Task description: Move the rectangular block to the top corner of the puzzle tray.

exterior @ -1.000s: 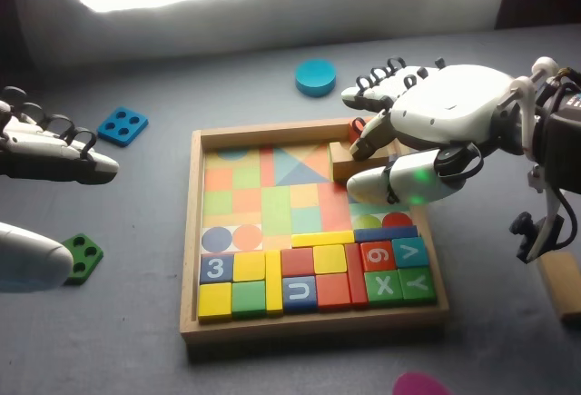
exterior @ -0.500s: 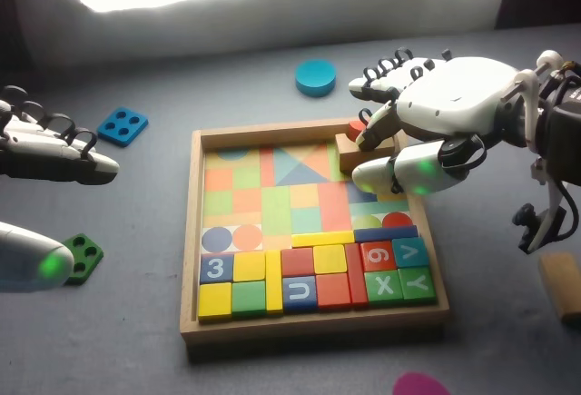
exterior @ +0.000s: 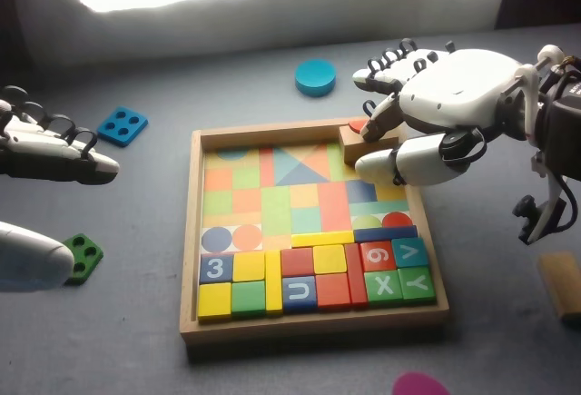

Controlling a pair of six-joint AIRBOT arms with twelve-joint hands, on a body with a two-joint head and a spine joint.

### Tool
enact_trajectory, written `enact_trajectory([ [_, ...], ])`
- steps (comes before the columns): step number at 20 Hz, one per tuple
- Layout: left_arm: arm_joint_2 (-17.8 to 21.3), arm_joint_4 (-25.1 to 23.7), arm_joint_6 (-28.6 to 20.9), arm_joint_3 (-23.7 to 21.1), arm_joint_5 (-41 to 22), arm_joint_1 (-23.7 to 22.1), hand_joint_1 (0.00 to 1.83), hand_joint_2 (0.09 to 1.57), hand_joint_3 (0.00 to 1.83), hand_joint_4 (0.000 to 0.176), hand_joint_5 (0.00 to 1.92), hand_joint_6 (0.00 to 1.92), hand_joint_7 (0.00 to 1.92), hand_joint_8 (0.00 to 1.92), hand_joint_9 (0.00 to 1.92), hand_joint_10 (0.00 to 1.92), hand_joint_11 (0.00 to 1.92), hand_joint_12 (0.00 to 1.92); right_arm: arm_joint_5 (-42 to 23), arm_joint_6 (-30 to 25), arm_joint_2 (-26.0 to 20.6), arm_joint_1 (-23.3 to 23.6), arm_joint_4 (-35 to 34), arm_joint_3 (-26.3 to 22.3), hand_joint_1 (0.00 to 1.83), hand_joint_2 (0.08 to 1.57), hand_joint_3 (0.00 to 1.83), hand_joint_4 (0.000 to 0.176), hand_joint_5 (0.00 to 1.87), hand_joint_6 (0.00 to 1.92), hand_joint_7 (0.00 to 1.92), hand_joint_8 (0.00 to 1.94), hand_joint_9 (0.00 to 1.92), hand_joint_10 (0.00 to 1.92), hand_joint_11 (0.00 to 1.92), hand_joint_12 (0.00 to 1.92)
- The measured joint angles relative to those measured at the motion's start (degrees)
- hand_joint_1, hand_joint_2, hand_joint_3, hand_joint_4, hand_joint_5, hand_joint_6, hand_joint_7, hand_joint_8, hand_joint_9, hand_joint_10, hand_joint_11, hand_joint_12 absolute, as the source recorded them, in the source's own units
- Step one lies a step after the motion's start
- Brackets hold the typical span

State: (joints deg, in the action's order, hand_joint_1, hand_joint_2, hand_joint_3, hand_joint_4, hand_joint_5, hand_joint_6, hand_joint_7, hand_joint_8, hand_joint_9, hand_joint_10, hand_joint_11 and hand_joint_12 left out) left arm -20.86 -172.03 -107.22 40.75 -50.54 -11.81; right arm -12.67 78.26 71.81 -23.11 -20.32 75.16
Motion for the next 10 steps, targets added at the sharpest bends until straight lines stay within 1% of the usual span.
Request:
enact_trajectory([
  [1, 0.0, 0.0, 0.0, 0.0, 0.2, 0.0, 0.00, 1.26, 0.00, 0.027, 0.14, 0.00, 0.14, 0.00, 0.14, 0.00, 0.00, 0.43, -0.1, 0.0, 0.1, 0.0, 0.0, 0.1, 0.00, 1.23, 0.00, 0.000, 0.68, 0.06, 0.00, 0.00, 0.00, 0.00, 0.00, 0.00],
  [5, 0.0, 0.0, 0.0, 0.0, 0.2, 0.0, 0.00, 1.26, 0.00, 0.031, 0.12, 0.00, 0.14, 0.00, 0.14, 0.00, 0.00, 0.42, -0.5, 0.1, 0.6, 0.0, 0.0, 0.8, 0.00, 1.22, 0.00, 0.000, 0.69, 0.06, 0.00, 0.00, 0.00, 0.00, 0.00, 0.00],
  [6, 0.0, 0.0, 0.0, 0.0, 0.1, 0.0, 0.00, 1.26, 0.00, 0.029, 0.13, 0.00, 0.16, 0.00, 0.15, 0.00, 0.00, 0.46, -0.5, 0.0, 0.6, 0.0, 0.0, 0.8, 0.00, 1.22, 0.00, 0.000, 0.68, 0.06, 0.01, 0.00, 0.00, 0.00, 0.00, 0.00],
  [8, 0.0, 0.0, 0.0, 0.0, 0.1, 0.0, 0.00, 1.27, 0.00, 0.025, 0.13, 0.00, 0.15, 0.00, 0.14, 0.00, 0.00, 0.46, -0.5, 0.0, 0.6, 0.0, 0.0, 0.8, 0.00, 1.22, 0.00, 0.000, 0.68, 0.06, 0.00, 0.00, 0.00, 0.00, 0.00, 0.00],
  [9, 0.0, 0.0, 0.0, 0.0, 0.1, -0.1, 0.00, 1.26, 0.00, 0.033, 0.13, 0.00, 0.15, 0.00, 0.15, 0.00, 0.00, 0.49, -0.5, 0.0, 0.6, 0.0, 0.0, 0.9, 0.00, 1.23, 0.00, 0.000, 0.68, 0.06, 0.00, 0.00, 0.00, 0.00, 0.00, 0.00],
  [10, 0.0, 0.0, 0.0, 0.0, 0.1, 0.0, 0.00, 1.26, 0.00, 0.033, 0.12, 0.00, 0.14, 0.00, 0.14, 0.00, 0.00, 0.48, -0.5, 0.0, 0.6, 0.0, 0.0, 0.9, 0.00, 1.22, 0.00, 0.000, 0.67, 0.06, 0.00, 0.00, 0.00, 0.00, 0.00, 0.00],
])
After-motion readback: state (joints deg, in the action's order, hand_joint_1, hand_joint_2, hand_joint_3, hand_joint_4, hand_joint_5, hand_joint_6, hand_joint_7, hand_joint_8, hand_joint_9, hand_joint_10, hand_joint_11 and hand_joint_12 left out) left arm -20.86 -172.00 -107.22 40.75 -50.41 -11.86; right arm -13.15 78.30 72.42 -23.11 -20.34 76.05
